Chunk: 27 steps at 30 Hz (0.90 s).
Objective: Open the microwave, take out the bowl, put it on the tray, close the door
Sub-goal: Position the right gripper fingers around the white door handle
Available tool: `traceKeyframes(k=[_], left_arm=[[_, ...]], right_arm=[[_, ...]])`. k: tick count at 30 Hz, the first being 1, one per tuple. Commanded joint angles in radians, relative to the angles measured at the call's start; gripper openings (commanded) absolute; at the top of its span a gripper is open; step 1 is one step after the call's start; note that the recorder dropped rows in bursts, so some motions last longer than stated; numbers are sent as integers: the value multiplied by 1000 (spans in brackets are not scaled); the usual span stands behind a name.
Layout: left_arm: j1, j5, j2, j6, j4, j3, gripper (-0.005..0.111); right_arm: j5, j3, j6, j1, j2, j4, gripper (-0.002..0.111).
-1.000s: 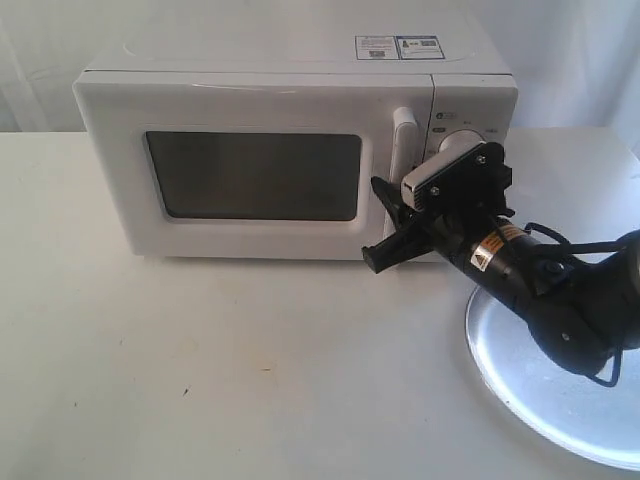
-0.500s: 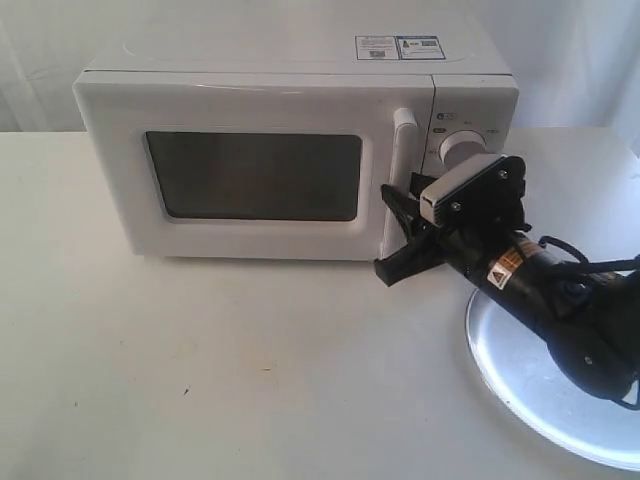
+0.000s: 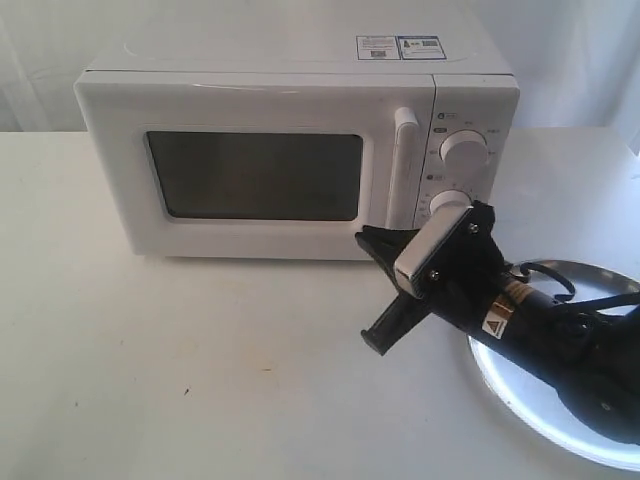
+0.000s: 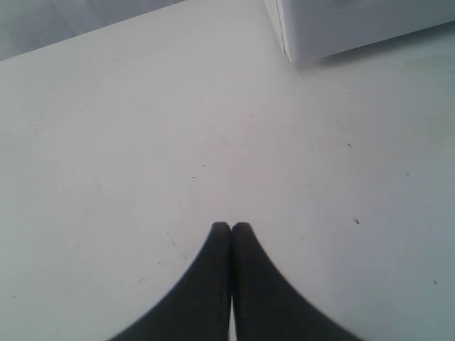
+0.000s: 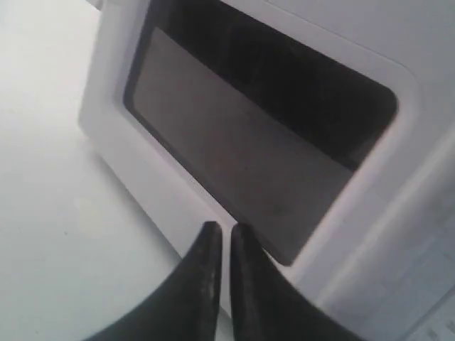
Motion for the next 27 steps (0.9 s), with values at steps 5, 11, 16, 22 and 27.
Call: traceKeyframes(k=[5, 11, 16, 22, 27], left_arm=[[-4, -1, -3, -4, -4, 2, 0], [-4, -1, -3, -4, -4, 2, 0], [-4, -1, -3, -4, -4, 2, 0], [-4, -1, -3, -4, -4, 2, 0], [-4, -1, -3, -4, -4, 2, 0]], right_arm=[[-28, 86, -66, -5, -28, 352, 42], [-13, 14, -14, -5, -28, 112, 51], [125, -91, -1, -5, -28, 129, 51], [272, -112, -3, -5, -36, 94, 51], [381, -80, -183, -40, -65, 172, 50]])
